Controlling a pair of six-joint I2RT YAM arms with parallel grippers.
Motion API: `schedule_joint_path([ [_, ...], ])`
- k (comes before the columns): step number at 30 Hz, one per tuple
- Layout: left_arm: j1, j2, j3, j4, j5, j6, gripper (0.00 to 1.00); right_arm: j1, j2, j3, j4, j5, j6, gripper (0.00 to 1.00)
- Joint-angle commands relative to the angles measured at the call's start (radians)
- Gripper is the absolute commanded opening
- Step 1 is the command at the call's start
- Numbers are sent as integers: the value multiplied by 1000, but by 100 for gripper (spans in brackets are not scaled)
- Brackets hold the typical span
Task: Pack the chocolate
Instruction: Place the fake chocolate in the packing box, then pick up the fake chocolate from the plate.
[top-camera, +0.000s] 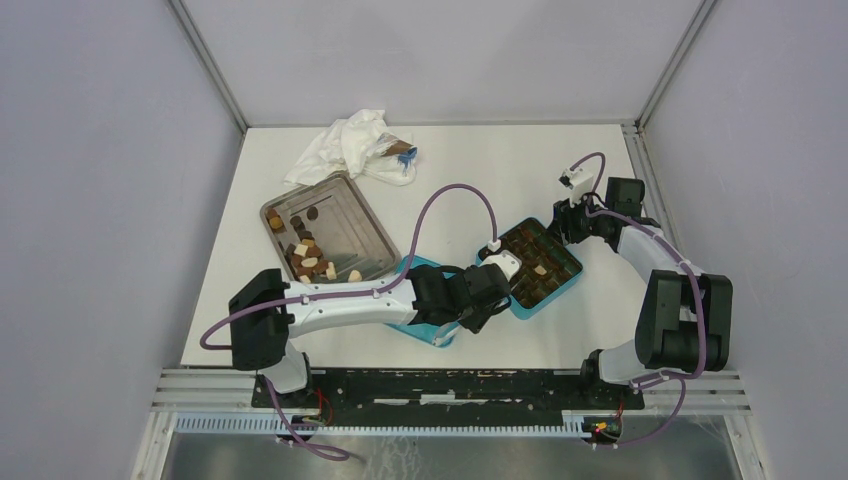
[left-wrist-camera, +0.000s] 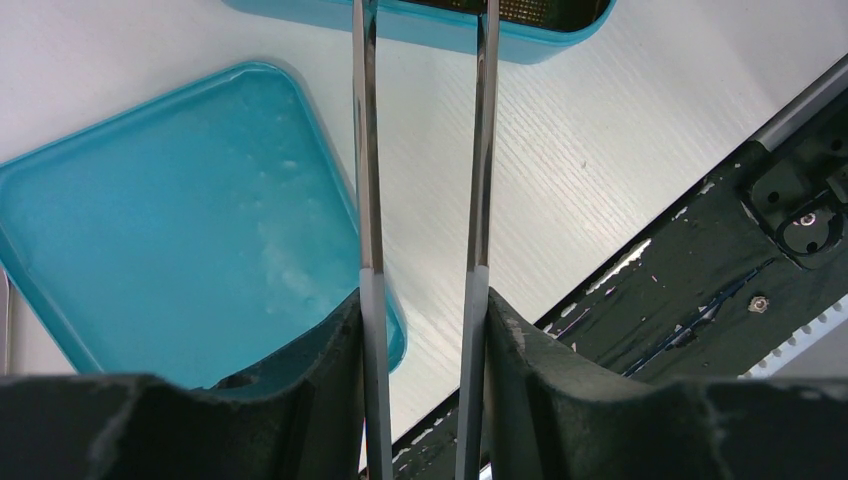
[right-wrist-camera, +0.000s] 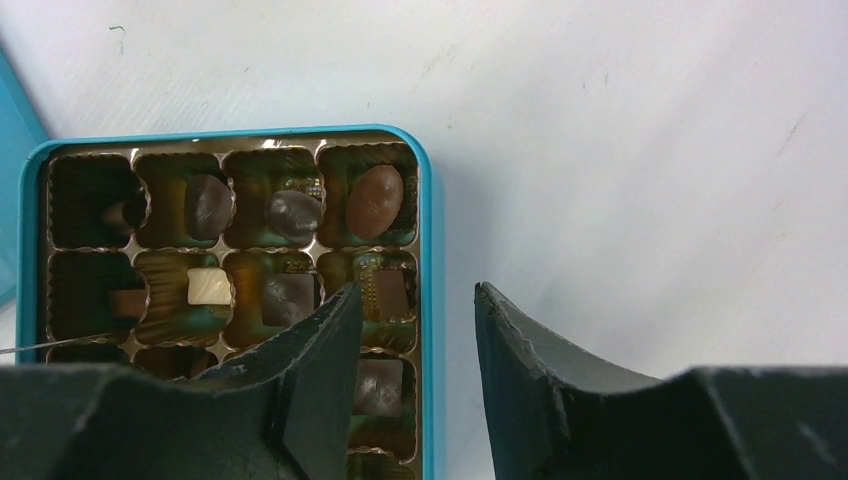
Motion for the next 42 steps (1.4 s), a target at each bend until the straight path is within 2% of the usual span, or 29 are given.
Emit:
schedule_joint_path([
  [1,-4,-13,44,43,-18,-49,46,-4,-30,25,1,-20,-15,51],
  [8,14,-100,-4,99,-25,-74,42,-6,-51,22,-14,-44,-53,52],
  [12,66,-161,-51,112,-17,-81,40,-9,-81,16,-20,-48,-78,53],
  [15,144,-226,-105,119,13,-72,40,-12,-107,13,-23,-47,-93,54],
  [18,268,-311,-175,120,69,-51,40,-14,-132,7,-28,-49,-110,54],
  [24,603,-472,-258,52,127,27,41,-17,-158,1,-33,-62,-123,54],
  [32,1015,-446,-288,-30,140,145,41,-17,-160,2,-45,-85,-137,54],
  [38,1135,-348,-224,-73,69,208,41,-16,-154,2,-52,-96,-141,54],
  [42,1194,-284,-202,-63,107,219,41,-17,-147,2,-57,-101,-146,54],
])
